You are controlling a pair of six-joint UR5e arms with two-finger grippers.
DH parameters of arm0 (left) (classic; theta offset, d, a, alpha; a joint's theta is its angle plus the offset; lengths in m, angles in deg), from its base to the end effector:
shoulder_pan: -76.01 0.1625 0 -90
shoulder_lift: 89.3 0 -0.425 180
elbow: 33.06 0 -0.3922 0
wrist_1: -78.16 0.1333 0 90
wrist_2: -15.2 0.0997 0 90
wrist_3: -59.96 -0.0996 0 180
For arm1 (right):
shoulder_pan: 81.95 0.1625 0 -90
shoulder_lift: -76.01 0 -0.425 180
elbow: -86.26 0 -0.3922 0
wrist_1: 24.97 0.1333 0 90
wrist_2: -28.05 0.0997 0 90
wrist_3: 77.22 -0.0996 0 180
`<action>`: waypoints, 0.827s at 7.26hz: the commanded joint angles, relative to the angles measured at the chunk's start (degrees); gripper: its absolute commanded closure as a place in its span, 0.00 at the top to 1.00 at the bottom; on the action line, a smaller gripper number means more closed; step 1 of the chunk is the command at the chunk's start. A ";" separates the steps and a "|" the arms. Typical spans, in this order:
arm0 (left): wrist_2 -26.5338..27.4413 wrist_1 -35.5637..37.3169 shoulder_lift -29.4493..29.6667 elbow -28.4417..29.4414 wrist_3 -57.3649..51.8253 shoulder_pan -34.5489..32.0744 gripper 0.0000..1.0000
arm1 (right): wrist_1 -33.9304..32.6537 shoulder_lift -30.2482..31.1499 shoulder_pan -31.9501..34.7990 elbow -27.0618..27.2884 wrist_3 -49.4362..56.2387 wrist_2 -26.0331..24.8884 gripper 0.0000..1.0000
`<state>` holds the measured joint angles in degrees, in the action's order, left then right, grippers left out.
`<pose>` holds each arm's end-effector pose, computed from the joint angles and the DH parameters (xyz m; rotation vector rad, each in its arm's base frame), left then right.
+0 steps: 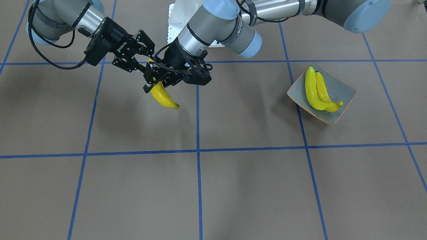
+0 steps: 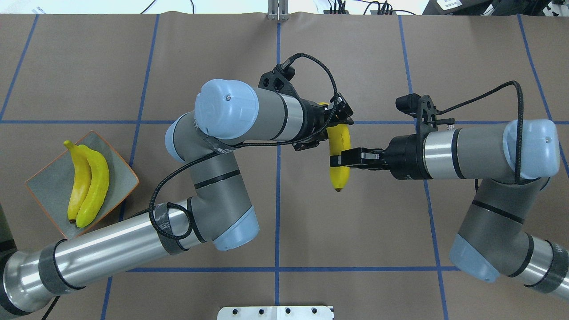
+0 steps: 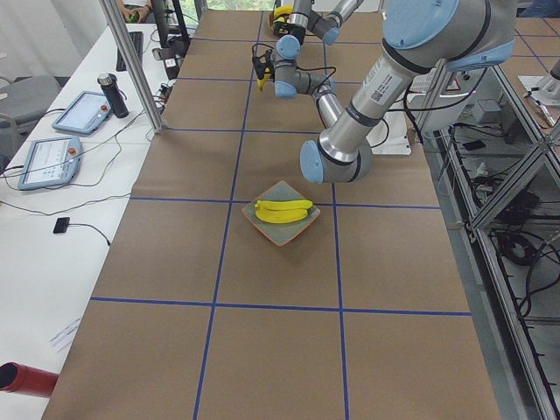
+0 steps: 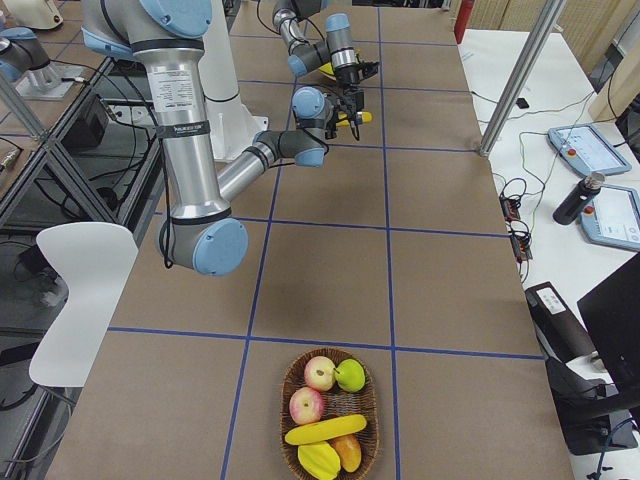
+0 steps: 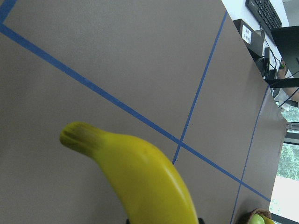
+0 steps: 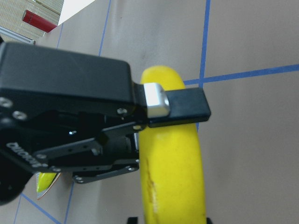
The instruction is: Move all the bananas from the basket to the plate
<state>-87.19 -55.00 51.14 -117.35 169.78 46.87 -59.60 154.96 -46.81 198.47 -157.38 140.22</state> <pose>0.5632 -0.4421 0.0611 -0.0480 1.5564 -0.5124 -0.3571 -0.3684 0.2671 0.2993 -1.5197 0.0503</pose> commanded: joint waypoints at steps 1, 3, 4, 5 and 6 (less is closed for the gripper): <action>-0.26 0.27 -1.39 -0.60 -0.92 -0.30 0.00 | 0.36 4.78 2.02 3.09 0.09 0.51 1.00; -3.31 1.84 -12.23 -9.34 -9.66 -1.70 0.00 | 0.36 8.57 4.84 3.19 0.09 -0.10 1.00; -7.95 9.42 -16.56 -13.40 -15.37 -4.06 0.00 | 0.27 9.29 5.63 2.75 0.09 -0.28 1.00; -9.48 17.07 -18.78 -17.53 -23.00 -5.56 0.00 | 0.27 9.64 5.64 2.57 0.09 -2.80 1.00; -9.49 25.06 -22.71 -21.92 -30.04 -6.80 0.00 | 0.36 9.73 5.64 1.88 0.09 -3.96 1.00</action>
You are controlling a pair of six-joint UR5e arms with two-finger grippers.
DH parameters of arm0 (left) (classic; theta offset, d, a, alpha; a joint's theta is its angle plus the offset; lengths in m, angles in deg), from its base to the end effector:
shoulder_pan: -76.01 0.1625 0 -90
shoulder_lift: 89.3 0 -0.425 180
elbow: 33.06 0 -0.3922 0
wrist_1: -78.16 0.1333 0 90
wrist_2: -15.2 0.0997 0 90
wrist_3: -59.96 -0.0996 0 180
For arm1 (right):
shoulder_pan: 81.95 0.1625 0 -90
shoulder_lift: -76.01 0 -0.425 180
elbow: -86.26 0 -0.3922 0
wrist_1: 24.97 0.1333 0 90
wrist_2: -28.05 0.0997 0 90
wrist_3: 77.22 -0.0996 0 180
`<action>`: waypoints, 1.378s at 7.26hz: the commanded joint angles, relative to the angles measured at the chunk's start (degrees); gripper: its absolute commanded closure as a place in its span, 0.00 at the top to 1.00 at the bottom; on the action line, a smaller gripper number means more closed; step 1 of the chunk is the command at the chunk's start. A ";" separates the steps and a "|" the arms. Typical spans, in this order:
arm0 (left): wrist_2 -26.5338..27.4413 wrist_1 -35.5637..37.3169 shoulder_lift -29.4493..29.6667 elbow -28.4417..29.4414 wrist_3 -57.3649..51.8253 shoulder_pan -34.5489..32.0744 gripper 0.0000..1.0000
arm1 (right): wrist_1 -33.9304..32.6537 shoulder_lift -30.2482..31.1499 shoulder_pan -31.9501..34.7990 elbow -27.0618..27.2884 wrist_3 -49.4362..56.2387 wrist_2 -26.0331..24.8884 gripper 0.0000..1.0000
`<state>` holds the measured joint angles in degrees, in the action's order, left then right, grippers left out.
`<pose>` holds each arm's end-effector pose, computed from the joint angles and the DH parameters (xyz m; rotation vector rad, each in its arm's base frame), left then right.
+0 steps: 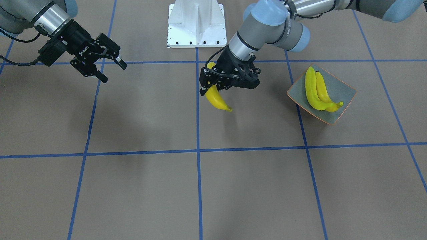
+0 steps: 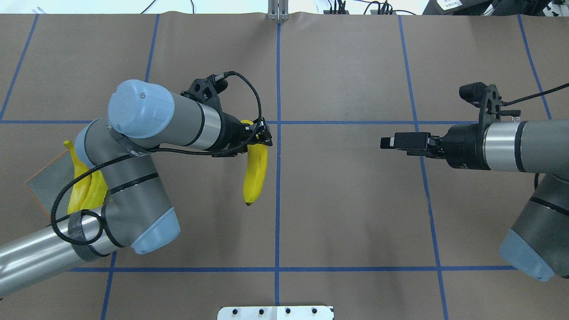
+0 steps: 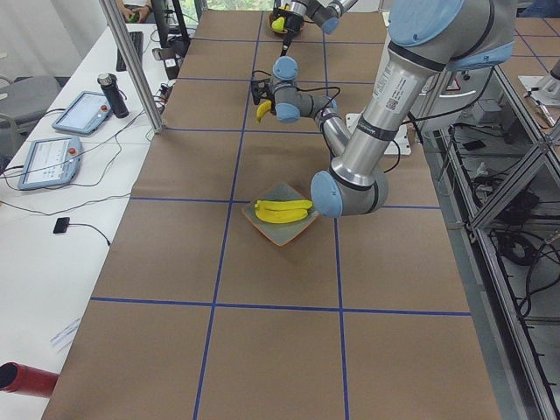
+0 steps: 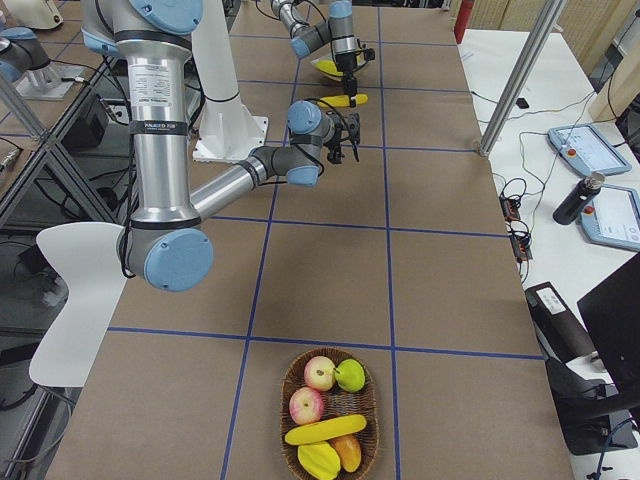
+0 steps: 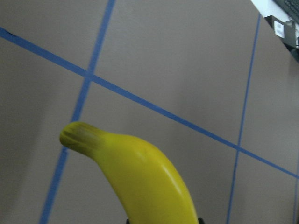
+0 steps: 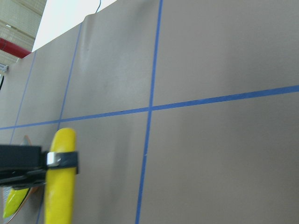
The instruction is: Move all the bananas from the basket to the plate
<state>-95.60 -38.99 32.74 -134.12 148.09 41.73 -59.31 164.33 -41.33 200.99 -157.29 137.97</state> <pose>0.4680 -0.4375 0.1924 0.0755 1.2516 -0.2675 -0.2922 -0.3816 0.3270 0.3460 -1.4014 0.1906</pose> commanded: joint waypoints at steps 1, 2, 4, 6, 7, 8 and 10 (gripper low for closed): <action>-0.91 22.27 -4.62 -8.86 -17.56 -3.58 0.00 | 0.07 0.28 0.07 -1.52 0.00 -1.81 1.00; 1.27 34.59 -4.36 -12.37 -24.17 -3.51 0.00 | 0.07 0.37 0.07 -1.79 -0.17 -3.90 1.00; 11.71 53.33 -3.92 -13.64 -33.16 -1.15 0.00 | 0.42 0.46 0.07 -3.54 -0.44 -5.76 1.00; 19.11 59.38 -5.40 -13.29 -35.05 -0.70 0.00 | 0.42 0.28 0.07 -3.46 -0.88 -5.76 1.00; 19.40 63.41 -5.76 -13.03 -35.05 0.09 0.00 | 0.42 0.28 0.07 -3.55 -0.88 -5.76 1.00; 19.40 63.97 -5.76 -12.15 -34.88 0.88 0.00 | 0.42 0.28 0.07 -3.63 -0.88 -5.76 1.00; 19.40 63.98 -5.41 -8.21 -34.09 2.90 0.00 | 0.42 0.28 0.07 -3.81 -0.88 -5.76 1.00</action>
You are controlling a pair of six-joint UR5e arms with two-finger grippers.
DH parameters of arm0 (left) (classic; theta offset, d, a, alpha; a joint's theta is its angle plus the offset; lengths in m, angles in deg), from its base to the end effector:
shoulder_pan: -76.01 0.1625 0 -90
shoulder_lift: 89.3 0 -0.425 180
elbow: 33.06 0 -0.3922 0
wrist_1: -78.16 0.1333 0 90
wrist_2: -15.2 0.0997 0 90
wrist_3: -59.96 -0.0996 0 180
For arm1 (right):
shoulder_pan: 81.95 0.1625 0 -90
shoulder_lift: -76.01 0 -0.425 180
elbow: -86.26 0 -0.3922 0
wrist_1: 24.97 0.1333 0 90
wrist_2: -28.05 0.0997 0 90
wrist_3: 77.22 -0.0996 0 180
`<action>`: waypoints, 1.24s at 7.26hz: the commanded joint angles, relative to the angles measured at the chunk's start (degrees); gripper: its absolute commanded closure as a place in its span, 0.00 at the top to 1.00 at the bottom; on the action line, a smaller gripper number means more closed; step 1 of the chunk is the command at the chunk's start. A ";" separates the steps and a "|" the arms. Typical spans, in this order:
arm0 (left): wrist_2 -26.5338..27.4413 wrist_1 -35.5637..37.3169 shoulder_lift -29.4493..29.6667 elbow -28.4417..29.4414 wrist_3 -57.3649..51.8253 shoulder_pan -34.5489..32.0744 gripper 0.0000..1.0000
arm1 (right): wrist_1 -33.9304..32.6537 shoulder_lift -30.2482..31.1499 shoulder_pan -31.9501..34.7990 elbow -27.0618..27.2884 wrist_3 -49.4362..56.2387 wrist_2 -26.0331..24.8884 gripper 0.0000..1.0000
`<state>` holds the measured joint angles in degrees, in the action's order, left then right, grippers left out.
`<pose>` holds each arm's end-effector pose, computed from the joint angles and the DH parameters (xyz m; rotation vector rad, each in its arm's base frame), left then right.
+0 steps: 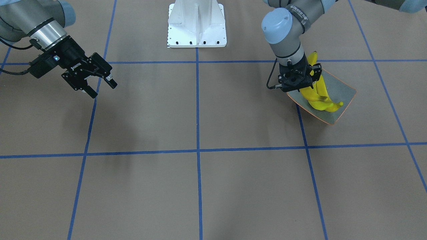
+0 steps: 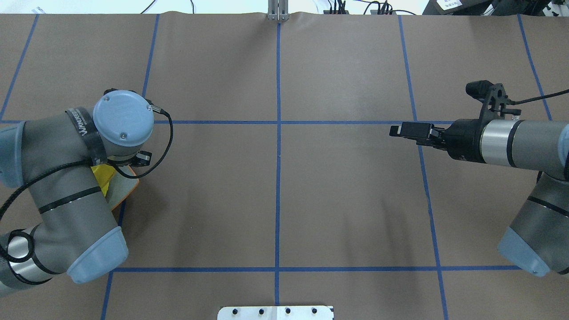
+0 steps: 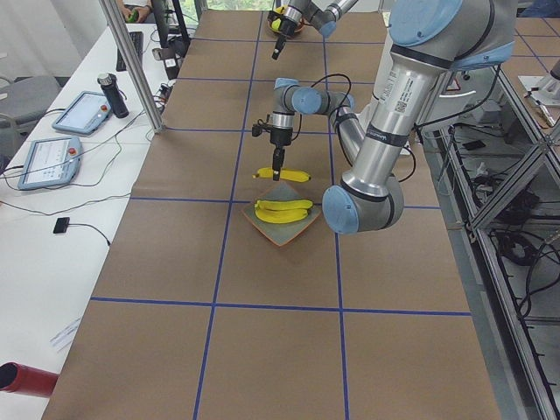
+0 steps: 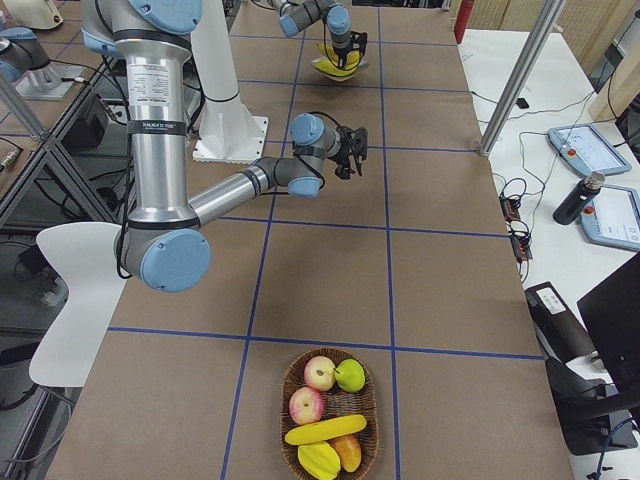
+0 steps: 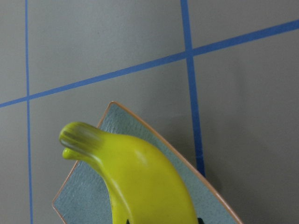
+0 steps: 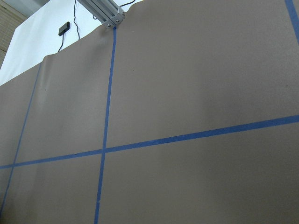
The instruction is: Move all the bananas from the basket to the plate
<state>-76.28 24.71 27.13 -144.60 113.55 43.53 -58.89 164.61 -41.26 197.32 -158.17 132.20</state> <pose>0.4100 -0.4159 0.3296 0.0915 0.1790 0.0709 -0.2985 -0.4003 0.3590 0.3867 -1.3278 0.2926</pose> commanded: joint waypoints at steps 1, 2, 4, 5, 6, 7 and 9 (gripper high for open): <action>0.07 0.28 0.20 3.16 0.64 1.36 0.00 | 0.00 0.00 0.00 -0.15 0.00 0.00 1.00; 0.07 0.28 0.03 3.69 0.55 1.28 0.00 | 0.00 0.00 -0.09 -0.23 0.00 0.00 1.00; 0.77 0.28 0.02 4.74 0.38 1.19 0.00 | 0.00 0.00 -0.09 -0.32 0.00 0.09 1.00; 1.82 0.28 -0.06 4.84 0.38 1.28 0.00 | 0.09 -0.26 -0.09 -1.10 0.00 0.00 1.00; 2.00 0.28 0.02 6.14 0.29 1.28 0.00 | 0.17 -0.27 -0.09 -1.37 0.00 0.09 1.00; 2.00 0.28 0.20 6.33 0.20 1.28 0.27 | 0.35 -0.27 -0.09 -1.38 0.00 0.09 1.00; 2.09 0.28 0.11 6.33 0.11 1.28 0.99 | 0.26 -0.53 -0.18 -1.55 0.00 0.00 1.00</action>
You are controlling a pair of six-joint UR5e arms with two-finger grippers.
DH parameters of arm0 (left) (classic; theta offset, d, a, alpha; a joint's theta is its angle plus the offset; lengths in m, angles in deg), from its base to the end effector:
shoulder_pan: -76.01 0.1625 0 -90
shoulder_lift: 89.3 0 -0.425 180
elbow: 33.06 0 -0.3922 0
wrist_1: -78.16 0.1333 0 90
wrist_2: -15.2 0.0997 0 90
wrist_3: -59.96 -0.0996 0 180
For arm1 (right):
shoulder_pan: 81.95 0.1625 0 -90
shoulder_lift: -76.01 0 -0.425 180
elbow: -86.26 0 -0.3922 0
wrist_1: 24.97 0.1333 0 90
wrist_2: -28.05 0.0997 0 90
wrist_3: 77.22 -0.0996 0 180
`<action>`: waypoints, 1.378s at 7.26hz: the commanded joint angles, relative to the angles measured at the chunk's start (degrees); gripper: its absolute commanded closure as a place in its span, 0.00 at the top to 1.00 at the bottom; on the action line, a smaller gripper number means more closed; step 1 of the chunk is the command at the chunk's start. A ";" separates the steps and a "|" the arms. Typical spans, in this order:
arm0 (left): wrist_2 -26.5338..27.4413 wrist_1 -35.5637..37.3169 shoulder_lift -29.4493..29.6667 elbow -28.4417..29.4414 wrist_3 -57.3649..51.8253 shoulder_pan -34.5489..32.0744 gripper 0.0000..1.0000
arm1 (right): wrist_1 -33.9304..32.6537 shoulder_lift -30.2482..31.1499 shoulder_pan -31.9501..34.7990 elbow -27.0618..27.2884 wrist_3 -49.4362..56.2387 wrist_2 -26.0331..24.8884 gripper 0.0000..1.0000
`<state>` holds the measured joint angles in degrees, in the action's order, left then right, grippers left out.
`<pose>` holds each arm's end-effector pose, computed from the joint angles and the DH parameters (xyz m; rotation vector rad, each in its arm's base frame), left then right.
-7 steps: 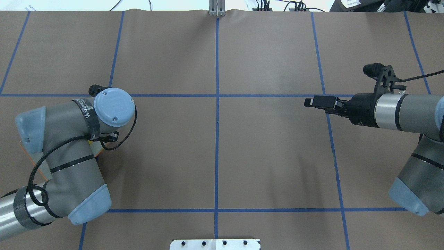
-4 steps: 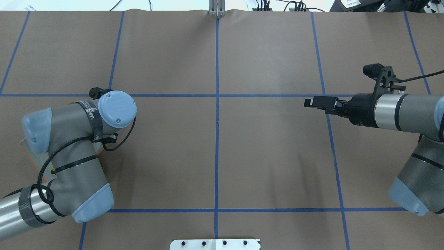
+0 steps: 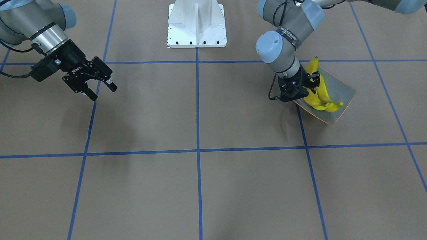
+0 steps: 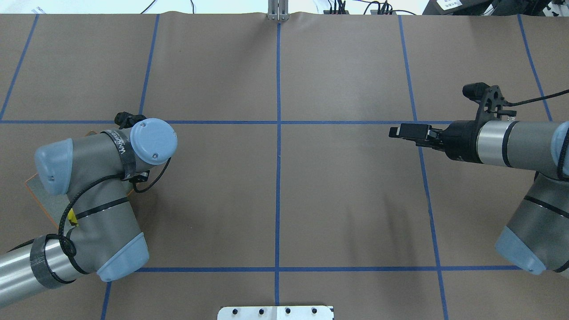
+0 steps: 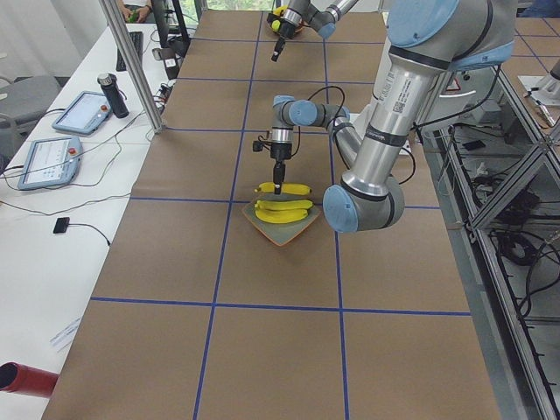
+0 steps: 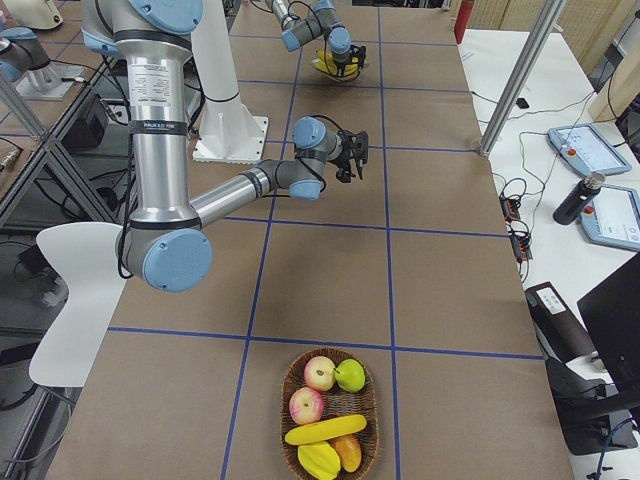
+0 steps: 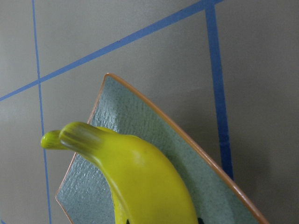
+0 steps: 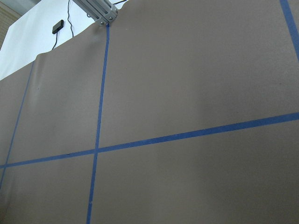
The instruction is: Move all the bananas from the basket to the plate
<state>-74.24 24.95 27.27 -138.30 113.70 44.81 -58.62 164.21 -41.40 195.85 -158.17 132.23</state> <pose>0.4355 -0.4207 0.3716 0.0568 0.0675 0.0878 -0.3046 -0.4039 0.3673 0.3781 -1.3163 0.2938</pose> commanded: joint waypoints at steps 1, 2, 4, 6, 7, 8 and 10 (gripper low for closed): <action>0.05 -0.05 0.05 0.04 -0.05 0.00 1.00 | 0.00 -0.21 -0.03 0.01 0.00 -0.03 1.00; 0.05 -0.05 0.49 -0.31 -0.05 -0.17 1.00 | 0.00 -0.30 -0.12 -0.08 0.00 -0.03 1.00; -0.38 -0.40 1.81 -6.34 -0.48 -2.18 1.00 | 0.00 -0.04 0.14 0.10 0.09 -0.03 1.00; -3.00 -4.41 4.52 -9.62 0.13 -2.55 1.00 | 0.00 0.83 2.15 0.45 0.35 0.58 1.00; -6.24 -11.23 4.54 -9.63 0.65 -2.72 1.00 | -0.09 4.23 4.51 0.45 0.96 0.94 1.00; -8.10 -15.30 3.93 -9.63 0.74 -2.90 1.00 | -0.18 7.40 7.15 -0.25 1.92 0.85 1.00; -8.21 -23.46 3.92 -8.76 7.05 -2.63 1.00 | -0.35 14.26 15.30 -2.96 13.90 3.12 1.00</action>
<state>-82.07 7.23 31.24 -147.61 117.66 42.12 -58.87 174.65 -31.06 194.74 -151.28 133.72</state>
